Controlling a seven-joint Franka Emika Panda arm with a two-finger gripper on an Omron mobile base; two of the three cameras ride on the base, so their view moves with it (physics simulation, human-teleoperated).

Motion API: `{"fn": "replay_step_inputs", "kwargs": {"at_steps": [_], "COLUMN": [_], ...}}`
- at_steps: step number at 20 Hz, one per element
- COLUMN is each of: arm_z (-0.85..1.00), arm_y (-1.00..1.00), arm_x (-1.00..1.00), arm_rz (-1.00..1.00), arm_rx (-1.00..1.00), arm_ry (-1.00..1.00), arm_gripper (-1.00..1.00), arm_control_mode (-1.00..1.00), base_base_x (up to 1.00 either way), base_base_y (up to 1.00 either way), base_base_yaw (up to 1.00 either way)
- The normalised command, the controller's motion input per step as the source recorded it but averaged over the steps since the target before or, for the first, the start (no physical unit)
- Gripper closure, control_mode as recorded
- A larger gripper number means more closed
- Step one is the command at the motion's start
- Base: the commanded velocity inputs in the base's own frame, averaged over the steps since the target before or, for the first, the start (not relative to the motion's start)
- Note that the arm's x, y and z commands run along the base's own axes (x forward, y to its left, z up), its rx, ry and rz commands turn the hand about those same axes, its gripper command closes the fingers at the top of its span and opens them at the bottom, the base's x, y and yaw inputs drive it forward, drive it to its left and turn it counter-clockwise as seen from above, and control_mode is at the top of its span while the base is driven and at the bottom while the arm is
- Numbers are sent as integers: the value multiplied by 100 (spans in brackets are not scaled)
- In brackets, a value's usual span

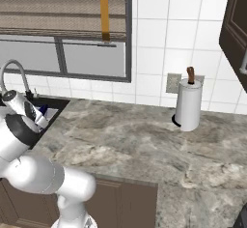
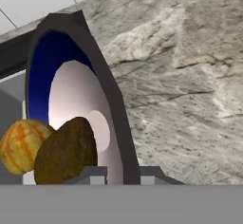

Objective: Dump the squash and avocado from the bowl so the bowl can be washed. Place the bowl in the sink after clearing the leftovers.

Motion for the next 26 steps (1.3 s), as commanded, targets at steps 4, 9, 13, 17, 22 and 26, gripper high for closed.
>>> {"fn": "replay_step_inputs", "kwargs": {"at_steps": [4, 9, 13, 17, 22, 26], "arm_z": [5, 4, 3, 0, 5, 8], "arm_y": [2, 17, 10, 3, 0, 0], "arm_x": [-6, -6, -4, -7, 0, -8], "arm_rz": [0, 1, 0, 0, 0, -1], "arm_rx": [-3, -10, -10, -6, -4, 0], "arm_ry": [-8, -14, -16, -4, -5, -6], "arm_gripper": [100, 100, 100, 100, 100, 100], "arm_control_mode": [-100, -100, -100, -100, -100, -100], "base_base_x": [0, 0, 0, 0, 0, 0], "base_base_y": [0, 0, 0, 0, 0, 0], "base_base_yaw": [0, 0, 0, 0, 0, 0]}}
